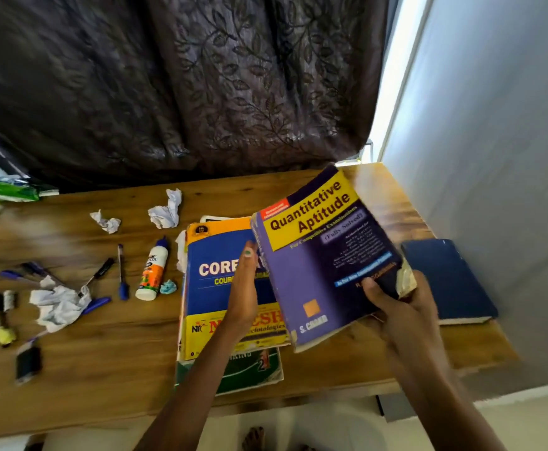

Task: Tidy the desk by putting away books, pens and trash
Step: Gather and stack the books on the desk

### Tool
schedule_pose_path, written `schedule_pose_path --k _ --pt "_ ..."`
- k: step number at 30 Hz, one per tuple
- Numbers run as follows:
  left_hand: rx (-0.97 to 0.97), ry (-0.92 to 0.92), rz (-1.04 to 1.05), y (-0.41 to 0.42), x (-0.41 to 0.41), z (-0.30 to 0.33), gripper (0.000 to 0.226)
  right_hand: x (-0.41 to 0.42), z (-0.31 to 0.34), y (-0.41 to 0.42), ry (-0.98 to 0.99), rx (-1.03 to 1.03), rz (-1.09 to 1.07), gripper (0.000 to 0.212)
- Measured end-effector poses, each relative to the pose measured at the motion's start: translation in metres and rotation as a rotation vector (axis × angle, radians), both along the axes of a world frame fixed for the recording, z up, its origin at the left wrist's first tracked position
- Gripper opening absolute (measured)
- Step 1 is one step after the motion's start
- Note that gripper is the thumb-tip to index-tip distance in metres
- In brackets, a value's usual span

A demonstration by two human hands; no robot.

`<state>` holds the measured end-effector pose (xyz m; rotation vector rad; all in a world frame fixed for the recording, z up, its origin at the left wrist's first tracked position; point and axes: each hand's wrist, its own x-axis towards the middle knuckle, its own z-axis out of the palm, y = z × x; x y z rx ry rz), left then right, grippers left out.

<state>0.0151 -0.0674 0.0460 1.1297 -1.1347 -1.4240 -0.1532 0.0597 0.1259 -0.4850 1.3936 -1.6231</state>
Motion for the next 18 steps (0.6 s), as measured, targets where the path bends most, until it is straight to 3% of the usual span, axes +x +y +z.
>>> schedule_pose_path --k 5,6,9,10,12,15,18 --pt "-0.033 -0.032 -0.025 -0.021 0.059 0.001 0.052 0.057 -0.025 -0.039 -0.124 0.047 0.065 0.025" --pt "-0.01 -0.104 -0.015 -0.026 0.071 -0.003 0.054 0.068 -0.032 -0.044 -0.148 0.063 0.082 0.028" --pt "0.005 -0.638 -0.008 -0.041 0.096 -0.02 0.076 0.091 -0.056 -0.052 -0.142 0.146 0.151 0.039" --pt "-0.032 -0.712 -0.006 -0.042 0.1 -0.023 0.083 0.095 -0.064 -0.053 -0.125 0.193 0.169 0.042" --pt "-0.098 -0.664 -0.003 -0.042 0.101 -0.026 0.086 0.095 -0.076 -0.051 -0.078 0.281 0.199 0.042" --pt "-0.119 -0.507 0.019 -0.042 0.099 -0.025 0.079 0.083 -0.084 -0.049 0.105 0.343 0.272 0.045" --pt "-0.088 -0.38 0.072 -0.04 0.1 -0.026 0.072 0.067 -0.087 -0.049 0.734 0.431 0.309 0.056"
